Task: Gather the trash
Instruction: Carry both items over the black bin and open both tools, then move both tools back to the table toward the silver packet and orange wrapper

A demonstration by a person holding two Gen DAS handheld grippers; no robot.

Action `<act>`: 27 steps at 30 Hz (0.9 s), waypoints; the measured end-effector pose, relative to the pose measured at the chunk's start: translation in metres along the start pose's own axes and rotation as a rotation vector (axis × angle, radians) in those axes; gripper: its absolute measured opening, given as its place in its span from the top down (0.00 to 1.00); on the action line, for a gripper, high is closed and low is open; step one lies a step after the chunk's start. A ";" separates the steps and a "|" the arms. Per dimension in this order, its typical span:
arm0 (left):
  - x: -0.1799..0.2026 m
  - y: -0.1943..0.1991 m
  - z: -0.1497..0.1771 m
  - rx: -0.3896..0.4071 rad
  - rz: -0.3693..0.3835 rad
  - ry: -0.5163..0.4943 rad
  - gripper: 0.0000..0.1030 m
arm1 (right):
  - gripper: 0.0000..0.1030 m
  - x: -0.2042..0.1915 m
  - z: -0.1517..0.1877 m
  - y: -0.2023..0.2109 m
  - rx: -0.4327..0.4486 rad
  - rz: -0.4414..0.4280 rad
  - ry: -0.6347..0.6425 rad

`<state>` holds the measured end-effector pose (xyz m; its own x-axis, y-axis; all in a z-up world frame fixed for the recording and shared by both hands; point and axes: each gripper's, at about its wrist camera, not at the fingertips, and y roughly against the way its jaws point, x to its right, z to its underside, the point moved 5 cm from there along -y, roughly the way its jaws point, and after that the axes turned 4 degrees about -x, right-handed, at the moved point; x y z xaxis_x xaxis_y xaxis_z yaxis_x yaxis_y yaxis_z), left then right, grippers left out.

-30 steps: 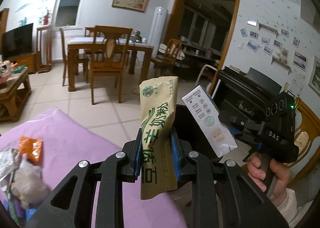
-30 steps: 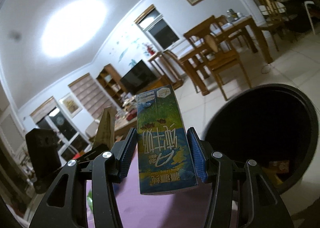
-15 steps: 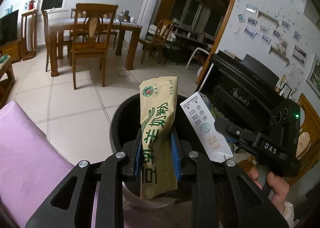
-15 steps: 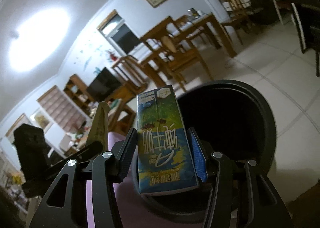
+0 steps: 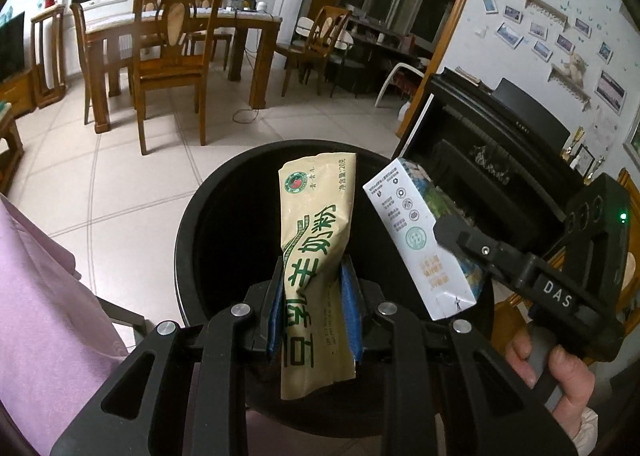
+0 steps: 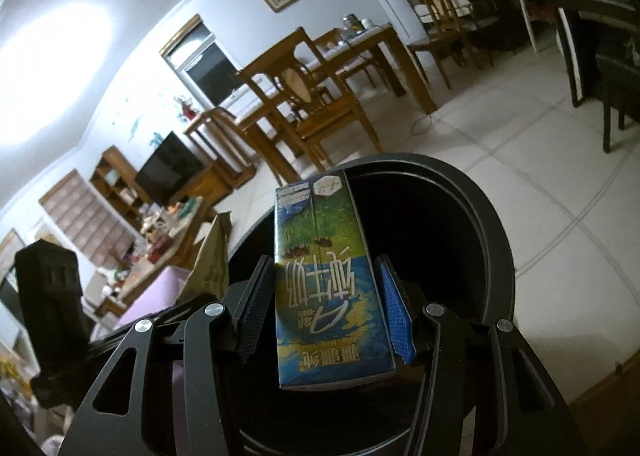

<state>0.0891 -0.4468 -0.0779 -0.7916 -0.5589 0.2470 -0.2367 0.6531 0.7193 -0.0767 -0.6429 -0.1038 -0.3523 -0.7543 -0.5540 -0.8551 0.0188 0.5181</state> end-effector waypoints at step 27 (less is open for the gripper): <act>-0.060 0.118 0.022 0.177 -0.187 0.035 0.05 | 0.05 -0.070 0.021 -0.009 0.030 -0.044 0.126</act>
<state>0.0956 -0.3247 -0.0220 -0.7056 -0.6936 0.1453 -0.4742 0.6145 0.6305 -0.0518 -0.5771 -0.0835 -0.2654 -0.8315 -0.4881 -0.8802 0.0024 0.4745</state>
